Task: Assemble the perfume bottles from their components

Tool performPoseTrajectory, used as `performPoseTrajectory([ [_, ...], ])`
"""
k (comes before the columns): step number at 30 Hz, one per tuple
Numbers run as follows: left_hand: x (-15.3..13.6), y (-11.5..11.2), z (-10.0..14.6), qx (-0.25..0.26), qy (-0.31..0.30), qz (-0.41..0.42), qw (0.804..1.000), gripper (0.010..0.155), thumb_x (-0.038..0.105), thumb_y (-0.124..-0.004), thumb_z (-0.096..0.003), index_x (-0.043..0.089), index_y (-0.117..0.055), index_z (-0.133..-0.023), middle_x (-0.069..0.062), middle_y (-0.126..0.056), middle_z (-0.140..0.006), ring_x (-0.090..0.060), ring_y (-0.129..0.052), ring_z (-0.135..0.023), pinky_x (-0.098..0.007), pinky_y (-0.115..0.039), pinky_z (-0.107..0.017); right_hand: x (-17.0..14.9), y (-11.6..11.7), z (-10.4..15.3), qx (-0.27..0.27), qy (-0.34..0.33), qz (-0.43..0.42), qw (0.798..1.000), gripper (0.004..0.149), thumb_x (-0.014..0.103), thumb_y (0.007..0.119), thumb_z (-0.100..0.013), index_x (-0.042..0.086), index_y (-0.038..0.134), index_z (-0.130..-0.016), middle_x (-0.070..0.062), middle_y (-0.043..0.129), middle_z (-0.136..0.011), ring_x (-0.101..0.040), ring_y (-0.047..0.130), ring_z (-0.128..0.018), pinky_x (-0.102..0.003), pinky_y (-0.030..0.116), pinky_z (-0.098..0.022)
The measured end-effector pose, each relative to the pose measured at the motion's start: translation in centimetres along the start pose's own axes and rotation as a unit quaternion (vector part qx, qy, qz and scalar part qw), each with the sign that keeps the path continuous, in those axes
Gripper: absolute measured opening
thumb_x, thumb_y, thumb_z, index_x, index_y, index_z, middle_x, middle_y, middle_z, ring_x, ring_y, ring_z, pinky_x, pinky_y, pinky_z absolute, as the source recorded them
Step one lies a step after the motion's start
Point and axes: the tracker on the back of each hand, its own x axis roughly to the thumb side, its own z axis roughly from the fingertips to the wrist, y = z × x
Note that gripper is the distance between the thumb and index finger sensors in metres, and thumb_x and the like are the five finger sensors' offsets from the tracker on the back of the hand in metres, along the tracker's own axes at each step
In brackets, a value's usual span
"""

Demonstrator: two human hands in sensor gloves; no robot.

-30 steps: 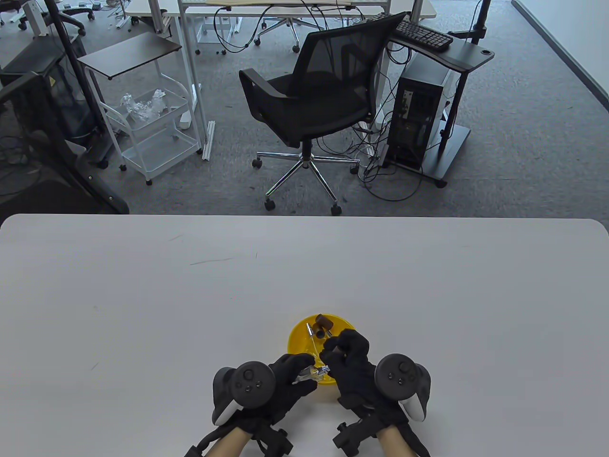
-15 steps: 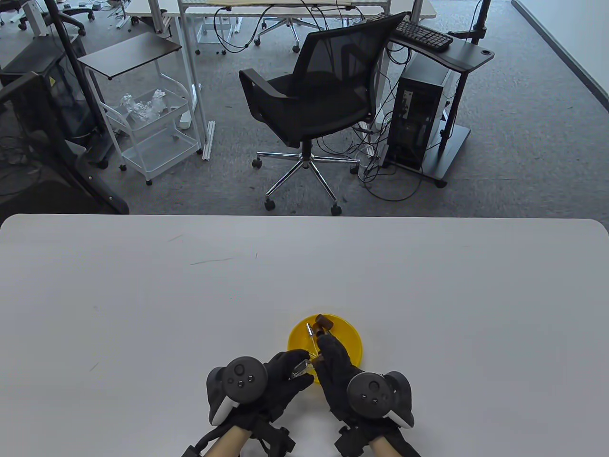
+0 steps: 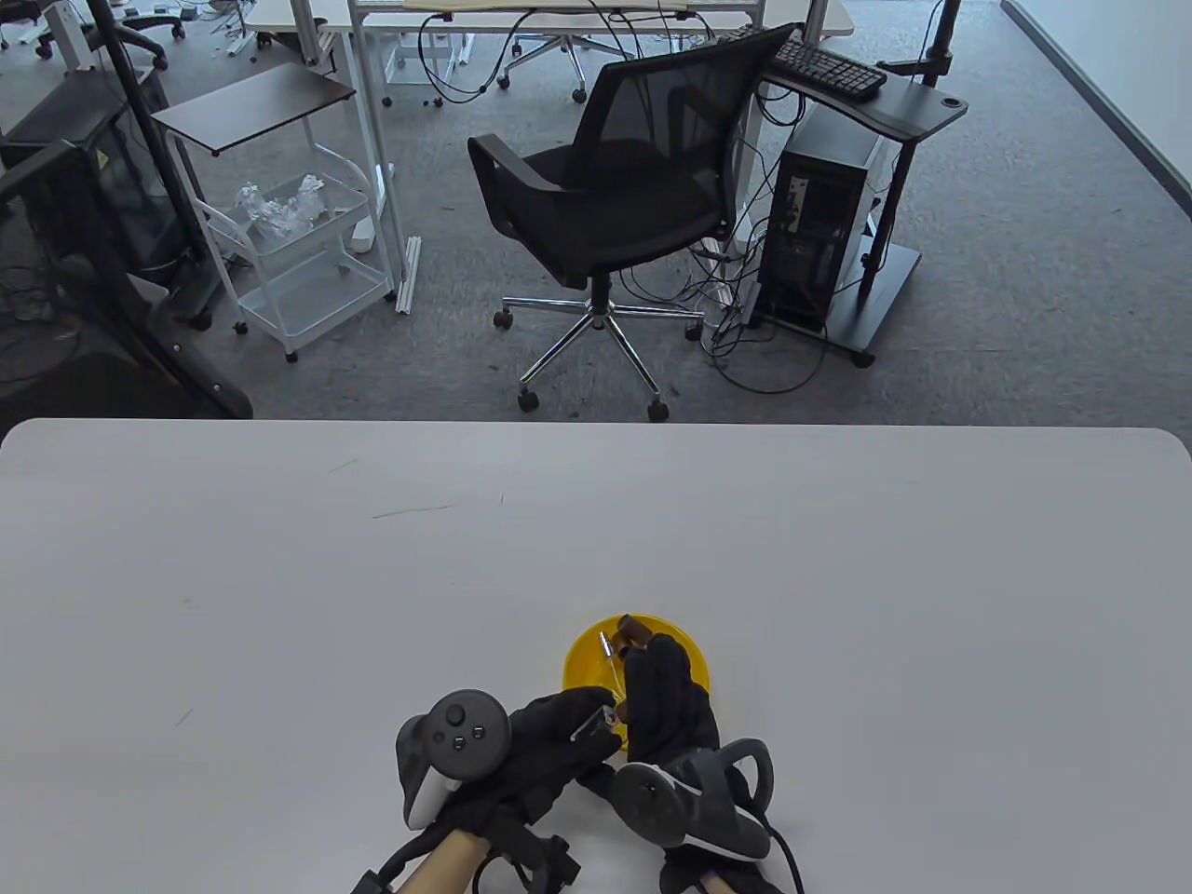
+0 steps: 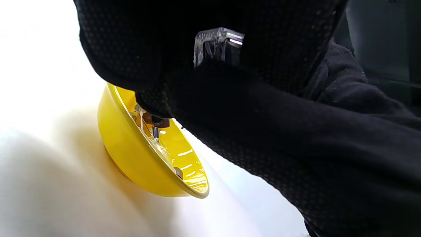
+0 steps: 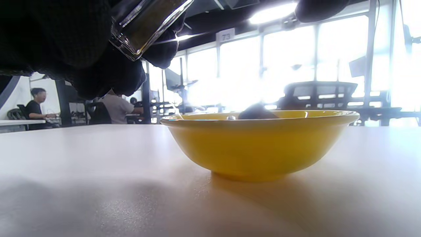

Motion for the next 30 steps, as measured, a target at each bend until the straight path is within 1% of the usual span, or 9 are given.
performPoseTrajectory([
  [2,0.0,-0.1,0.0,-0.003,-0.004,0.001,1.000,0.051,0.047,-0.087,-0.0450,0.028,-0.084,-0.093,0.000,-0.096,-0.083,-0.023,-0.102,-0.062,-0.036,-0.090,-0.046,0.0,0.1,0.0,-0.003,-0.001,0.015,1.000,0.122,0.063,0.075,-0.050,-0.008,-0.012,-0.099,-0.041,-0.004,-0.106,-0.060,0.022,-0.100,-0.071,0.049,-0.067],
  [5,-0.1,-0.4,-0.1,-0.003,-0.001,-0.001,1.000,0.051,0.047,-0.087,-0.0452,0.027,-0.084,-0.092,-0.002,-0.096,-0.083,-0.023,-0.102,-0.062,-0.036,-0.090,-0.046,-0.2,0.3,0.0,-0.003,-0.001,0.010,1.000,0.121,0.062,0.075,-0.051,-0.009,-0.009,-0.100,-0.041,0.001,-0.107,-0.060,0.028,-0.100,-0.070,0.050,-0.067],
  [7,-0.2,-0.5,-0.1,-0.005,0.001,0.005,1.000,0.051,0.047,-0.087,-0.0453,0.027,-0.084,-0.092,-0.002,-0.096,-0.083,-0.023,-0.102,-0.062,-0.036,-0.090,-0.046,-0.3,0.4,0.0,-0.011,-0.005,0.005,1.000,0.119,0.062,0.075,-0.052,-0.010,-0.004,-0.102,-0.041,0.012,-0.108,-0.060,0.039,-0.099,-0.067,0.053,-0.066],
  [8,-0.2,-0.5,-0.1,-0.005,0.001,0.008,1.000,0.051,0.046,-0.087,-0.0452,0.026,-0.084,-0.092,-0.002,-0.096,-0.083,-0.023,-0.102,-0.062,-0.036,-0.089,-0.046,-0.3,0.4,0.1,-0.021,-0.009,0.005,1.000,0.117,0.062,0.076,-0.052,-0.010,-0.001,-0.104,-0.040,0.021,-0.108,-0.058,0.048,-0.097,-0.065,0.056,-0.066],
  [11,-0.1,-0.7,-0.1,-0.008,-0.002,0.008,1.000,0.051,0.047,-0.086,-0.0454,0.026,-0.084,-0.092,-0.002,-0.096,-0.082,-0.023,-0.102,-0.062,-0.036,-0.089,-0.046,-0.3,0.3,0.1,-0.028,-0.009,0.015,0.999,0.114,0.062,0.076,-0.051,-0.010,0.006,-0.105,-0.037,0.034,-0.104,-0.052,0.066,-0.088,-0.059,0.064,-0.063],
  [15,-0.2,-1.4,0.0,-0.016,-0.006,0.017,1.000,0.052,0.047,-0.086,-0.0458,0.025,-0.084,-0.093,-0.002,-0.096,-0.082,-0.023,-0.102,-0.062,-0.036,-0.089,-0.046,-0.8,0.0,0.5,-0.033,-0.018,0.033,0.999,0.113,0.066,0.077,-0.049,-0.008,0.015,-0.106,-0.033,0.047,-0.099,-0.042,0.079,-0.078,-0.053,0.073,-0.056],
  [21,0.2,-1.4,0.1,-0.013,-0.020,0.015,1.000,0.053,0.047,-0.085,-0.0457,0.025,-0.083,-0.093,-0.003,-0.095,-0.082,-0.023,-0.102,-0.062,-0.036,-0.089,-0.046,-0.9,-0.5,0.6,-0.054,-0.030,0.044,0.997,0.111,0.069,0.080,-0.046,-0.006,0.025,-0.106,-0.028,0.057,-0.092,-0.029,0.086,-0.064,-0.046,0.079,-0.048],
  [30,0.2,-1.6,0.1,-0.016,-0.025,0.012,0.999,0.053,0.046,-0.085,-0.0457,0.024,-0.083,-0.093,-0.004,-0.095,-0.082,-0.024,-0.102,-0.062,-0.036,-0.089,-0.045,-1.1,-0.7,0.5,-0.050,-0.032,0.050,0.997,0.108,0.070,0.080,-0.044,-0.003,0.029,-0.105,-0.024,0.061,-0.086,-0.019,0.088,-0.054,-0.040,0.081,-0.041],
])
